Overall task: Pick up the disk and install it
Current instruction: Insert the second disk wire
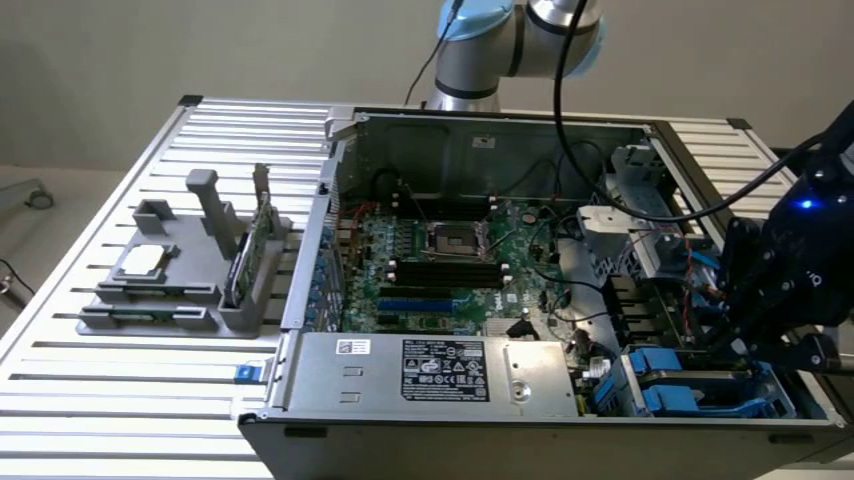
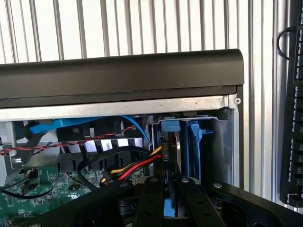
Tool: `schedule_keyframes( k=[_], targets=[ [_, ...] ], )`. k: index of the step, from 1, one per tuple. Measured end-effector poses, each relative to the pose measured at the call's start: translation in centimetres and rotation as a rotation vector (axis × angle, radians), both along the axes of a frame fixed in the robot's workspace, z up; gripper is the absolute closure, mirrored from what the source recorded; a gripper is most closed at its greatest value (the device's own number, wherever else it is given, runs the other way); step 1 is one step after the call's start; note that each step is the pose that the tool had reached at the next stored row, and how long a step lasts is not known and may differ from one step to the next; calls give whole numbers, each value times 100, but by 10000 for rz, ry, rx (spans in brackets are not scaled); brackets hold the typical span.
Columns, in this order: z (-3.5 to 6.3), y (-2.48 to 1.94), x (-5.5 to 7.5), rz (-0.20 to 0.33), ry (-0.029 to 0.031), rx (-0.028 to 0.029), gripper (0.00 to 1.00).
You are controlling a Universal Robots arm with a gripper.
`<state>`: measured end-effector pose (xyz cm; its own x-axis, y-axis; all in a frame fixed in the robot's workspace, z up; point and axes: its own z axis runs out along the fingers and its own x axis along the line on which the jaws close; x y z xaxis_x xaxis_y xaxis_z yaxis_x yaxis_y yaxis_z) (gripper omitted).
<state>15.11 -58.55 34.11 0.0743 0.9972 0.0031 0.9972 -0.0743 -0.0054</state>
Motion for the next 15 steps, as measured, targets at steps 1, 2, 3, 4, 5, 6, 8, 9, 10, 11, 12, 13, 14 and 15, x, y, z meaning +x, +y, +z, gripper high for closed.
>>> schedule_keyframes(
  k=[1,2,3,4,5,6,8,9,10,11,12,13,14,15],
  targets=[
    [0,0,-3,0,-8,-2,84],
    [0,0,-5,1,-14,-6,84],
    [0,0,-6,2,-19,-10,84],
    [-1,0,-7,2,-21,-14,84],
    [-1,0,-8,2,-22,-18,84],
    [-1,0,-9,1,-23,-22,84],
    [-2,0,-9,1,-24,-27,84],
    [-3,0,-9,1,-24,-29,84],
    [-4,0,-9,1,-25,-32,84],
    [-4,0,-9,1,-25,-34,84],
    [-4,0,-9,1,-24,-37,84],
    [-5,0,-9,1,-25,-39,84],
    [-6,0,-9,1,-25,-42,84],
    [-6,0,-9,1,-25,-46,84]
  ],
)
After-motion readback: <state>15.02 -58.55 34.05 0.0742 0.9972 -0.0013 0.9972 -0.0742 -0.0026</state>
